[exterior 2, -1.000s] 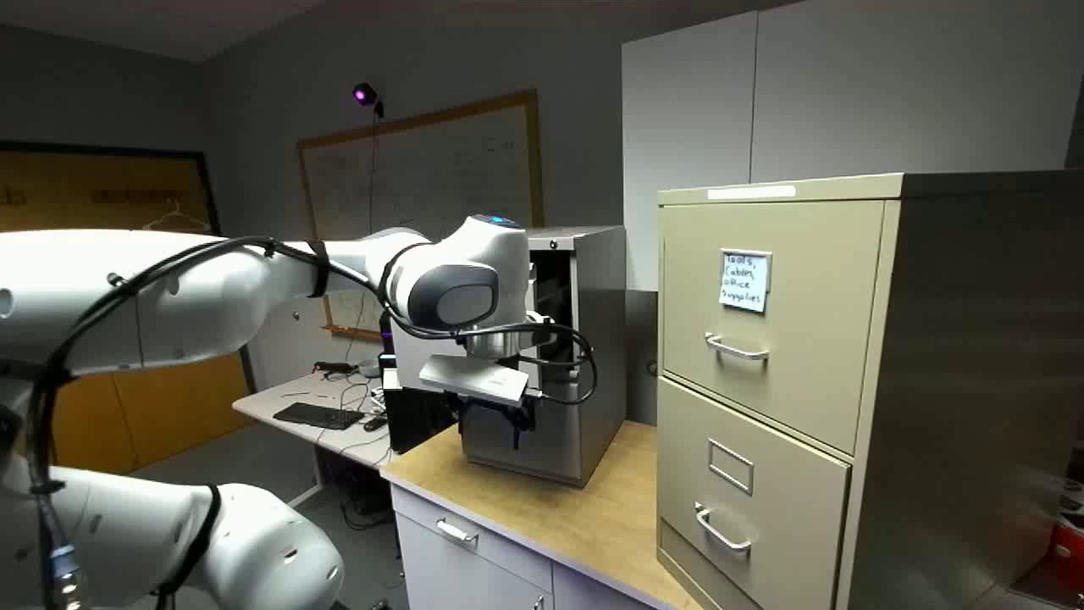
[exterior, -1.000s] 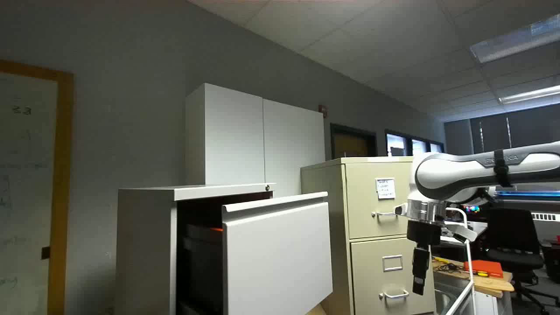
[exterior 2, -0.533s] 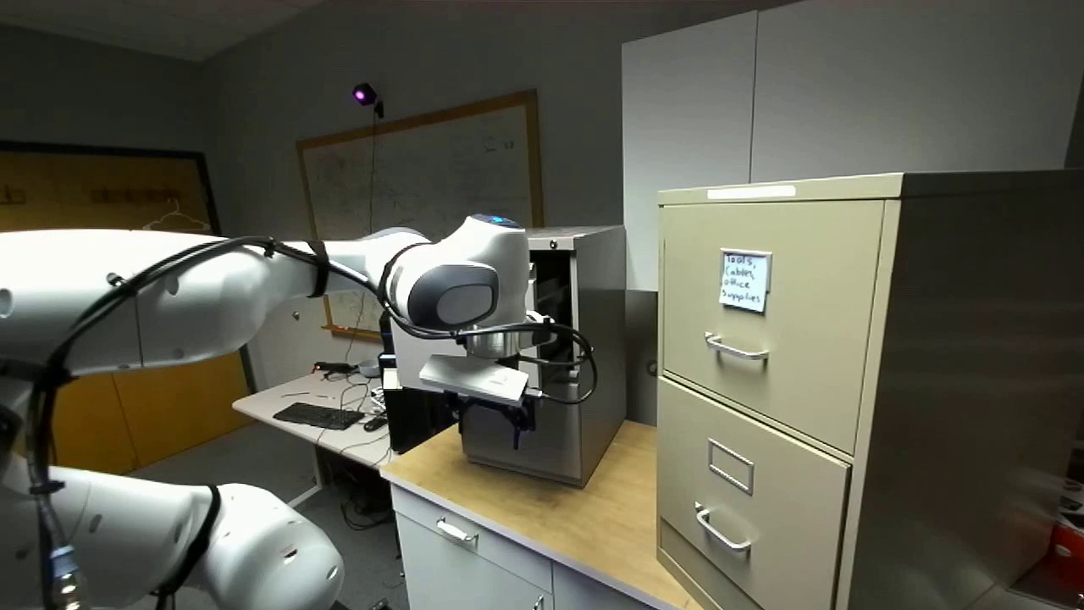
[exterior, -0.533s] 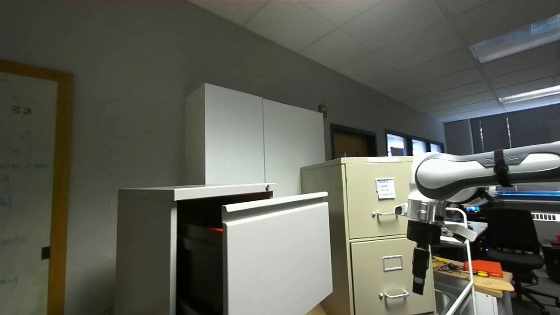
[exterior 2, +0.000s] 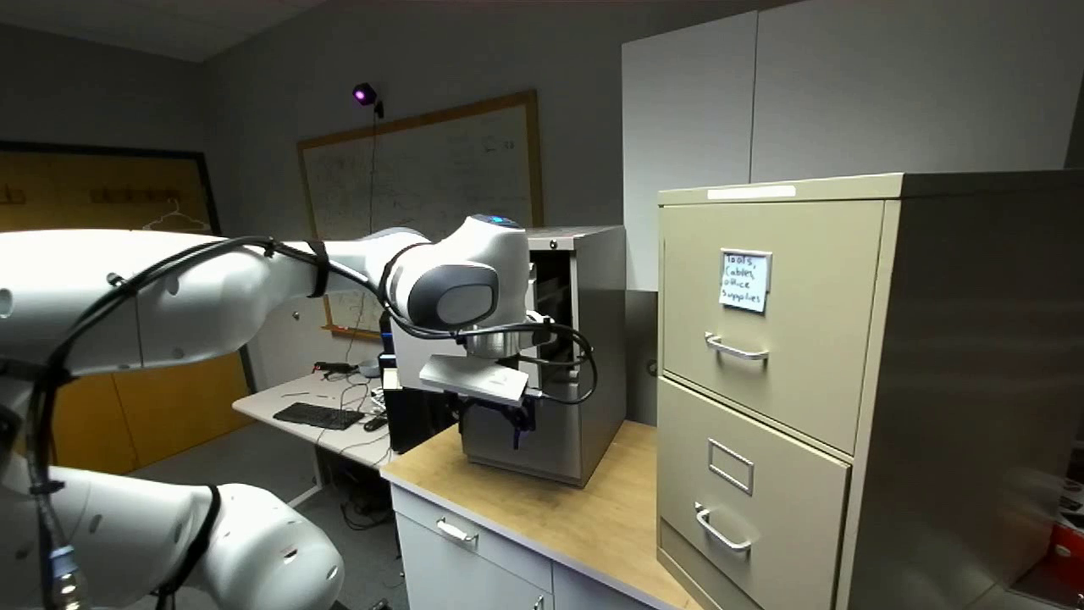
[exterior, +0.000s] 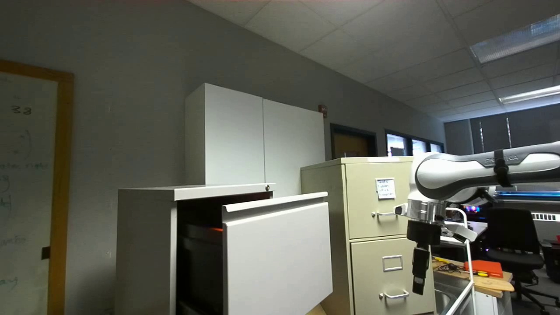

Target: Close the upper drawer of the left cabinet

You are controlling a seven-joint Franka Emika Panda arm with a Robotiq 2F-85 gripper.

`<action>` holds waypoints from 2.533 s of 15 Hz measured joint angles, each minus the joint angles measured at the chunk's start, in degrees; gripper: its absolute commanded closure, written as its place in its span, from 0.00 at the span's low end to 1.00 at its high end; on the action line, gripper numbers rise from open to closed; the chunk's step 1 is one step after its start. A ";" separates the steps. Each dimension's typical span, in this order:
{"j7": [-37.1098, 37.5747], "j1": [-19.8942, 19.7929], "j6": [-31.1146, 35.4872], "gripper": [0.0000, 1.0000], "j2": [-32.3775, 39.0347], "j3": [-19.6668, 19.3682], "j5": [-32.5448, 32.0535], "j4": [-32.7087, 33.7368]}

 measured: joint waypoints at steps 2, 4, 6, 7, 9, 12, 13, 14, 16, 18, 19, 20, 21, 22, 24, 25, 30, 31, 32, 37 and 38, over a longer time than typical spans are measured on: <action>0.00 0.00 0.00 0.00 0.00 0.00 0.00 0.00; 0.00 0.00 0.00 0.00 0.02 0.00 0.04 -0.01; 0.03 -0.26 0.20 0.00 0.03 0.00 0.04 -0.18; 0.03 -0.51 0.60 0.00 0.03 0.00 0.04 -0.44; 0.03 -1.09 2.16 0.00 -0.02 0.00 0.04 -1.28; 0.03 -1.22 5.83 0.00 -0.01 0.08 0.19 -2.07; 0.03 -1.09 7.35 0.00 -0.01 0.23 0.43 -2.14; 0.03 -0.79 8.95 0.00 -0.02 0.46 0.96 -2.13; 0.03 0.25 12.15 0.00 -0.09 1.20 2.78 -1.97; 0.03 1.88 14.71 0.00 -0.15 2.29 4.99 -1.45; 0.14 2.66 15.68 0.00 -0.17 3.05 6.03 -1.10; 0.27 3.47 16.90 0.00 -0.21 3.99 6.99 -0.76; 0.68 4.17 18.14 0.00 -0.26 5.06 7.79 -0.53; 1.37 4.78 19.16 0.25 -0.27 6.19 8.29 -0.26; 3.07 5.65 21.16 0.33 -0.23 8.50 8.64 0.32; 3.97 6.10 22.23 0.42 -0.19 9.47 8.66 0.57; 6.62 8.72 28.15 0.81 0.71 12.63 8.90 1.64; 6.75 9.31 29.40 0.88 0.98 13.11 8.90 1.84; 6.81 9.87 30.62 0.95 1.24 13.58 8.90 2.03; 6.87 12.41 36.93 1.00 2.38 16.38 8.88 2.90; 6.89 12.85 38.12 1.00 2.50 17.07 8.87 3.13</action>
